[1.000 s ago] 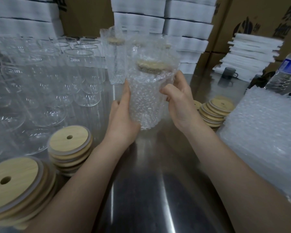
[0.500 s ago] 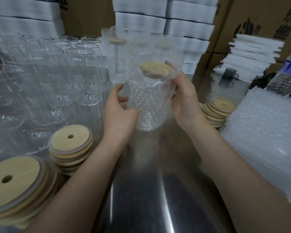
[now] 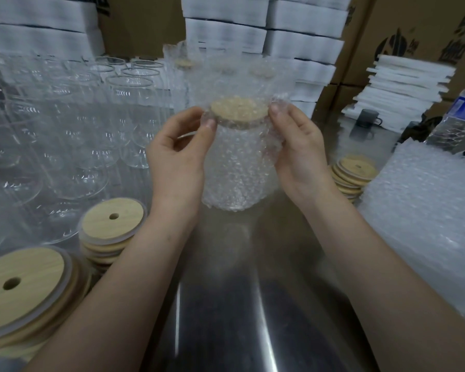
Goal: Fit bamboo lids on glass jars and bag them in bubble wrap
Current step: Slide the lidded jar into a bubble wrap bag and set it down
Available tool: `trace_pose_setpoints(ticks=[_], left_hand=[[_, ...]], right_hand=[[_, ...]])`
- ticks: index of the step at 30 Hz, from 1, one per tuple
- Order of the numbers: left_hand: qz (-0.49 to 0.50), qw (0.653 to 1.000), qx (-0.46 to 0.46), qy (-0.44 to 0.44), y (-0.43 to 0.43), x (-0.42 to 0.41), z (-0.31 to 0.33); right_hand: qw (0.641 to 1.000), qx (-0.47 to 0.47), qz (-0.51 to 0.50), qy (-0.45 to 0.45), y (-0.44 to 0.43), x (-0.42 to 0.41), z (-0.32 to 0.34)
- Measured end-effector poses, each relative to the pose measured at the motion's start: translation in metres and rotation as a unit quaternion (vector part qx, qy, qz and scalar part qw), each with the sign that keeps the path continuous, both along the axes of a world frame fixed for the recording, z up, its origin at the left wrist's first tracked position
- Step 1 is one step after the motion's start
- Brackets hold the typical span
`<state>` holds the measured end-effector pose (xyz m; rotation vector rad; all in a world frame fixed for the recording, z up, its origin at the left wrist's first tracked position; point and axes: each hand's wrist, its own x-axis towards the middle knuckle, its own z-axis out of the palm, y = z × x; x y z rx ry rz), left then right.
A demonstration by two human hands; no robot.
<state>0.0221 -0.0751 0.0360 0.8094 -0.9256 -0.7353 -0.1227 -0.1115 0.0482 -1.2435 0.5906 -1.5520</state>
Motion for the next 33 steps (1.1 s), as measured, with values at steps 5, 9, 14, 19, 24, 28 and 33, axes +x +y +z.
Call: trace_pose_setpoints(ticks=[5, 9, 14, 19, 24, 28, 33], left_hand=[[0.028, 0.999, -0.039, 0.003, 0.004, 0.004, 0.007], [0.031, 0.998, -0.049, 0.027, 0.007, 0.006, 0.01], [-0.015, 0.997, -0.064, 0.032, 0.011, 0.007, 0.015], [-0.013, 0.999, -0.052, 0.004, 0.014, 0.004, 0.017], [0.035, 0.997, -0.058, 0.032, 0.011, 0.007, 0.016], [0.048, 0.996, -0.072, 0.031, 0.009, 0.008, 0.014], [0.023, 0.996, -0.07, 0.048, 0.006, 0.009, 0.013]], right_hand=[[0.999, -0.007, -0.032, -0.02, 0.003, 0.001, 0.002], [0.999, -0.012, -0.023, -0.02, 0.005, 0.002, 0.003], [0.999, -0.014, -0.028, 0.006, 0.006, 0.003, 0.002], [0.999, -0.024, -0.021, 0.028, 0.006, 0.004, 0.002], [0.998, -0.033, -0.048, 0.023, 0.007, 0.006, 0.003], [0.998, -0.037, -0.054, 0.016, 0.008, 0.007, 0.003], [0.998, -0.042, -0.041, 0.009, 0.01, 0.009, 0.003]])
